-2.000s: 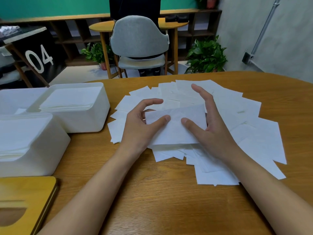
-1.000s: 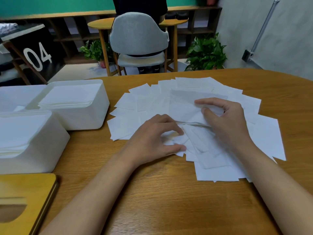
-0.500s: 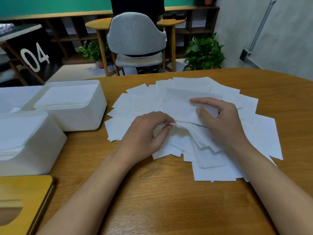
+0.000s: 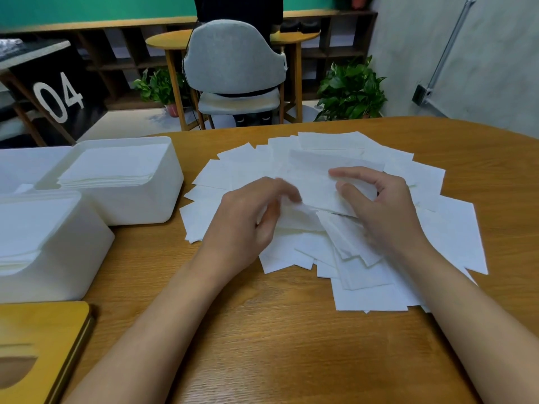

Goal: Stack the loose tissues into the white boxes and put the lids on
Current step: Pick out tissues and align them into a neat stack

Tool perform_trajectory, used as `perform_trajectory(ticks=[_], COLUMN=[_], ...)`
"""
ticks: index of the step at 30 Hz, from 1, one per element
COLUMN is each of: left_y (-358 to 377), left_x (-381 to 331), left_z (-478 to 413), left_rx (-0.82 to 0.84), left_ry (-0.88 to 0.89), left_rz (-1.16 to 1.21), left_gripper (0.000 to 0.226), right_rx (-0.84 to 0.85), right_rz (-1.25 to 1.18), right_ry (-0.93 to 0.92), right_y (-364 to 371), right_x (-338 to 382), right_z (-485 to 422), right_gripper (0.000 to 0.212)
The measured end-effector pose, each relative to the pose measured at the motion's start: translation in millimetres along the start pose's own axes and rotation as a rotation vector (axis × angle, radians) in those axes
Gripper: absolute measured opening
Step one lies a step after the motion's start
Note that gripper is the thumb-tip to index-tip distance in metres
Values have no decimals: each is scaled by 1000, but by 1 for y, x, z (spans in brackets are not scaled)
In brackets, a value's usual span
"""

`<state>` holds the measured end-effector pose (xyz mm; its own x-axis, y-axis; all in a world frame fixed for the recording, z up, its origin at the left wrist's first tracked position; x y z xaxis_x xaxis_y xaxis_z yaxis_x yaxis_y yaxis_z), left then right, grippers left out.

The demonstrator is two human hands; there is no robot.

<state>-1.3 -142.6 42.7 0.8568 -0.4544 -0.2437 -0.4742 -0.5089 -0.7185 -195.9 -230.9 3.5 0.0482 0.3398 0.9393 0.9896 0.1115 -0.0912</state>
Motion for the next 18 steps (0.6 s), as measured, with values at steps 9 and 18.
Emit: perform_trajectory(ticks=[9,18], left_y=[9,21], left_x=[-1,-4], left_z=[1,2], left_rx=[92,216], left_ry=[20,36], left_rz=[-41,-10], left_gripper=[14,26], right_rx=[9,23], right_rz=[21,36], right_ry=[-3,-5], right_y=[2,5], right_x=[-2,-1], right_z=[0,1], right_gripper=[22,22])
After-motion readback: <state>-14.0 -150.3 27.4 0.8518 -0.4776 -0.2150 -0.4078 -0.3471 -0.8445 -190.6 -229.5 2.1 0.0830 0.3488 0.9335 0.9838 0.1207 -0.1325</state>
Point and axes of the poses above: each hand's wrist, its own z-axis away from the middle knuckle, its own y-axis out of the palm, x = y × z, the point moved 10 cm from there along -z, towards the middle knuckle, and after that the axes turned 15 degrees about -z, right-handed, at the moved point
